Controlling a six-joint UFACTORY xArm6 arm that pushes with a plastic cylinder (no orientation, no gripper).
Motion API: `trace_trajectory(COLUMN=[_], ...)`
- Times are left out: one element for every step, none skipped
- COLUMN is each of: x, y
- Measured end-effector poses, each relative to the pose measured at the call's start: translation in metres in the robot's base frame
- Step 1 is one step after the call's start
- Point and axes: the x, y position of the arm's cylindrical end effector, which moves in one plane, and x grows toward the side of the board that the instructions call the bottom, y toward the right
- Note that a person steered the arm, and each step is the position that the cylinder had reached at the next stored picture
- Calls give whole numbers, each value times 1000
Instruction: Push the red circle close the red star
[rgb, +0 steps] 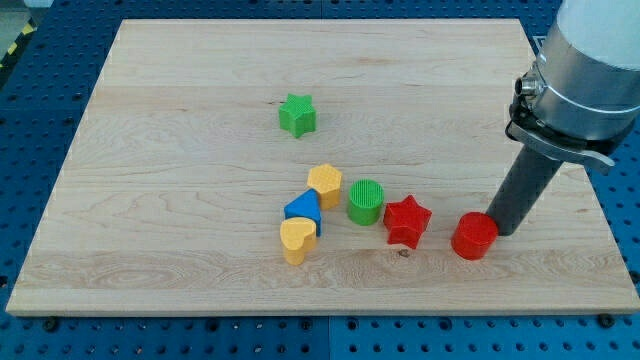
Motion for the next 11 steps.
trace_trajectory(x=[0, -4, -13, 5, 35, 35, 47, 64, 70, 54, 49], y=[-11, -27, 4, 59, 68, 68, 66, 65, 24, -15, -25])
